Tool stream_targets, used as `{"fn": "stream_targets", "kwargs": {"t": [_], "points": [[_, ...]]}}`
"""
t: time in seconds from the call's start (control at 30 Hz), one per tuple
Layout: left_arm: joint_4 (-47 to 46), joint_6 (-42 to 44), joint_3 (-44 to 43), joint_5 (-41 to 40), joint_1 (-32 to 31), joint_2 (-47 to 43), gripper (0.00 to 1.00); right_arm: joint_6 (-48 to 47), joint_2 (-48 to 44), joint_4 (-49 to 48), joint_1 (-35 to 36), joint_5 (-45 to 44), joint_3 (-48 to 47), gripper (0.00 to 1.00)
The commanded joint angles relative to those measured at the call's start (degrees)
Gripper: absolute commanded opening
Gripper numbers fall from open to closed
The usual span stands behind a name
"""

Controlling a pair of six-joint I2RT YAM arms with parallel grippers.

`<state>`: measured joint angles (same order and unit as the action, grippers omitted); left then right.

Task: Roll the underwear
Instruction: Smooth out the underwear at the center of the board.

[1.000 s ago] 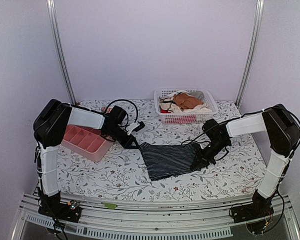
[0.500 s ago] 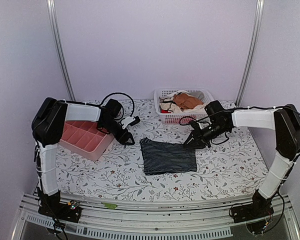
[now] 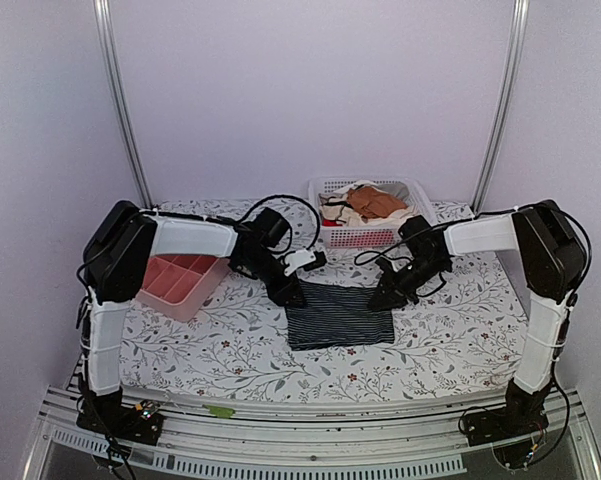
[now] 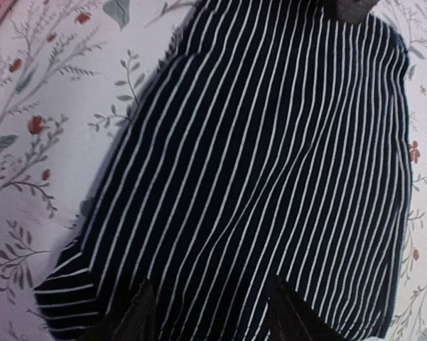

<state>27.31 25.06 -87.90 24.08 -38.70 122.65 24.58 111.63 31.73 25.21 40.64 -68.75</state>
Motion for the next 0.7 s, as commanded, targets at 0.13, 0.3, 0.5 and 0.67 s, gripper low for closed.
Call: {"fn": "stream_targets", "kwargs": {"t": [0.13,0.3,0.5,0.67], "points": [[2.93,3.01,2.56,-6.46,1.94,4.14,0.53,-2.19,3.15,0.21,0.88,-2.67,-1.90,0.10],[2.20,6.83,11.42,-7.23,7.05,-0.21,0.52,0.17,4.08,-2.33,4.56,-0.05,-1.37,0.10],[1.52,9.65,17.37,-6.29,9.16,-5.32,0.51,7.11,2.73,-8.59,9.40,4.33,1.96,0.10],[-0.73,9.75,20.25,-2.84,9.30,-12.08,0.60,9.17,-1.87,-8.61,9.33,3.80,0.70,0.14]]}}
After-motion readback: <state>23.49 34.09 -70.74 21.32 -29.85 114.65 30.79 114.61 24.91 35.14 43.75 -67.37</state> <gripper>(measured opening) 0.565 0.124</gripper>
